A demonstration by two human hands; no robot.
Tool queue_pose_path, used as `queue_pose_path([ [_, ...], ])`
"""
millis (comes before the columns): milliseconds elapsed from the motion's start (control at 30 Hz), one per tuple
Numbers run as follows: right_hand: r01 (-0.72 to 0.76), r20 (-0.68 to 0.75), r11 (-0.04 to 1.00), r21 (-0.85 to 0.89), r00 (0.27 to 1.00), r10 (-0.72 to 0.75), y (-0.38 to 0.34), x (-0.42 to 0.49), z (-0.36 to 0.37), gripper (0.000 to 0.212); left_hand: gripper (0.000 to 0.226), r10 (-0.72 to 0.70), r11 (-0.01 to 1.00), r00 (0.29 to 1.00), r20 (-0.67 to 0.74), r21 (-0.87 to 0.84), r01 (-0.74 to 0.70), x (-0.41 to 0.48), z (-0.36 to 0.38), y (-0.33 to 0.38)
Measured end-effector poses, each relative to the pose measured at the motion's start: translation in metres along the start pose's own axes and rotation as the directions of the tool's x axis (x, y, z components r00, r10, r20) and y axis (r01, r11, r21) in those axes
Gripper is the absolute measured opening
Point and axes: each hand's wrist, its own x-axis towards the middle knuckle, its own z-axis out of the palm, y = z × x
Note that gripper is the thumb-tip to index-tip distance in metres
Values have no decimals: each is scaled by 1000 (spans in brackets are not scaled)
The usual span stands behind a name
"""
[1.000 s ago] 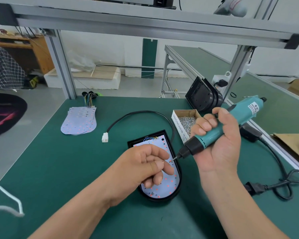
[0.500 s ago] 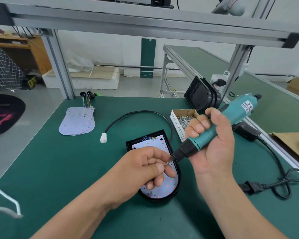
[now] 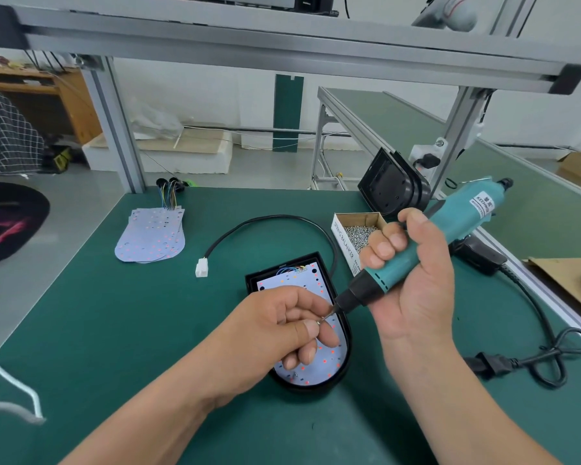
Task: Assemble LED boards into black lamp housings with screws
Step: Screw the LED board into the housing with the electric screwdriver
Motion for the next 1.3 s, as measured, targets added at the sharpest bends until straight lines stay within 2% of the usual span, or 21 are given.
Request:
queue_pose_path([
  [267, 49, 14, 993, -106, 999, -48, 3, -4, 4, 12, 27, 14, 994, 995, -99, 113, -3, 0, 4, 1],
  [667, -23, -123, 1000, 17, 992, 25, 6, 2, -3, 16, 27, 31, 997, 998, -53, 78, -27, 0, 0, -1],
  [800, -28, -134, 998, 48, 990, 34, 6, 3, -1, 20, 32, -25, 999, 999, -29, 47, 26, -1, -4, 0],
  [867, -37, -143, 997, 74, 989, 47, 4, 3, -1, 21, 30, -51, 998, 995, -81, 27, 53, 0, -6, 2],
  [933, -42, -140, 995, 88, 989, 54, 3, 3, -1, 21, 26, -65, 998, 977, -202, -8, 65, 2, -11, 4],
  [1000, -50, -121, 995, 81, 991, 59, 3, 3, -2, 22, 13, -36, 995, 939, -343, 79, 67, 4, -18, 6],
  [1033, -57, -106, 996, 71, 992, 65, 3, 3, -2, 22, 13, 17, 968, 916, -401, 236, 85, 5, -22, 3],
  [1100, -78, -71, 996, 30, 994, 80, 5, 3, -3, 15, 19, 109, 835, 893, -436, 529, 156, 5, -24, -2],
  [1200, -106, -11, 993, -50, 994, 106, 9, 1, -4, 12, 31, 128, 654, 891, -436, 712, 255, 5, -15, -6],
  [1300, -124, 30, 985, -119, 991, 128, 11, 0, -5, 11, 42, 189, 505, 892, -412, 819, 271, 9, -9, -6],
])
